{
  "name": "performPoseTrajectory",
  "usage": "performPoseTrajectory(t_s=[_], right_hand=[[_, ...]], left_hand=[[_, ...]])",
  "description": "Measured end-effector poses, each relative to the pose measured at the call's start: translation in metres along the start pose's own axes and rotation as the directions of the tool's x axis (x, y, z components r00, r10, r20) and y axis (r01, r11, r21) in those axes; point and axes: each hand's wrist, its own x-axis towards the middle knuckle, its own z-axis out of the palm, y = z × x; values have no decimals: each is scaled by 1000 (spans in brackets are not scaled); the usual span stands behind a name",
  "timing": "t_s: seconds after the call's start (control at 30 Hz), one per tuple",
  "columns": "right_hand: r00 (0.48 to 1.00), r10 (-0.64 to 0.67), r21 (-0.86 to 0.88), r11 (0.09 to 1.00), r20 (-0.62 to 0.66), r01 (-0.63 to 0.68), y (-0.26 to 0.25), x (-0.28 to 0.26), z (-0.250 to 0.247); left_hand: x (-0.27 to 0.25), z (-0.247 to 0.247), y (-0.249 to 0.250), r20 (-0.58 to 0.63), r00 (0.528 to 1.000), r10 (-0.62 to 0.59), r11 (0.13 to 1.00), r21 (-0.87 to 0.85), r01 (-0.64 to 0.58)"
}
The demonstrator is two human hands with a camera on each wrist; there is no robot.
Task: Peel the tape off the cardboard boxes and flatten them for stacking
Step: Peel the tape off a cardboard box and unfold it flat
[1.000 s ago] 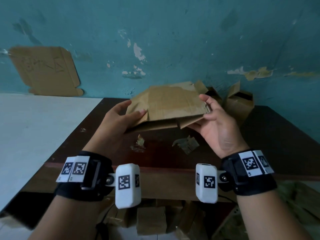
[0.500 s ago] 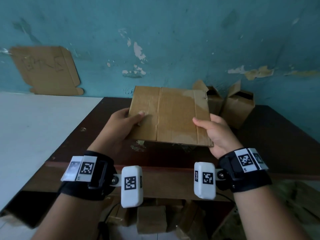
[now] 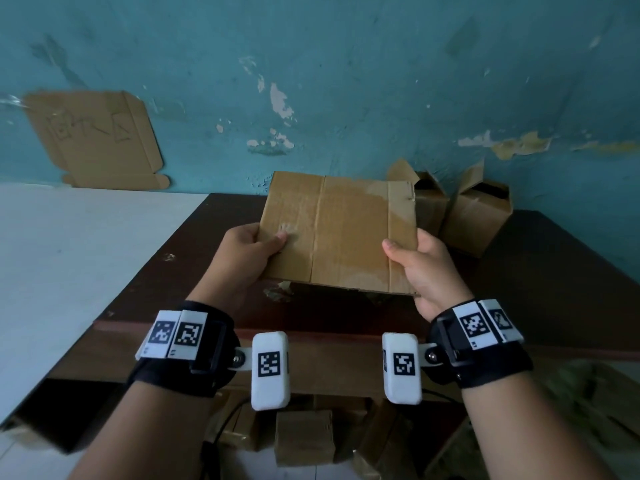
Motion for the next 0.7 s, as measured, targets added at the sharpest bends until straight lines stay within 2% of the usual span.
performPoseTrajectory(t_s=[0.07, 0.13, 0.2, 0.33, 0.47, 0.6, 0.7], right_hand=[[1000, 1, 28, 1000, -24, 0, -2, 0, -1], [999, 24, 71, 997, -40, -22, -2, 1, -2], [998, 46, 98, 994, -32, -42, -3, 1, -3], [998, 57, 111, 992, 7, -58, -3, -2, 0], [992, 121, 176, 976, 45, -127, -3, -7, 7], [993, 93, 43, 994, 70, -96, -1, -8, 11], [997, 61, -7, 998, 53, -60, -1, -8, 10]], left_hand=[[1, 0, 0, 18, 1000, -9, 999, -47, 10], [1, 0, 0, 74, 994, -74, 984, -159, 85], [1, 0, -2, 99, 988, -118, 975, -177, 134], [5, -1, -6, 30, 995, -95, 986, -137, 98], [6, -4, -7, -51, 998, -29, 997, -77, 25], [6, -8, -7, -92, 995, 24, 998, 58, -19], [6, -9, -6, -77, 996, 38, 989, 144, -27]])
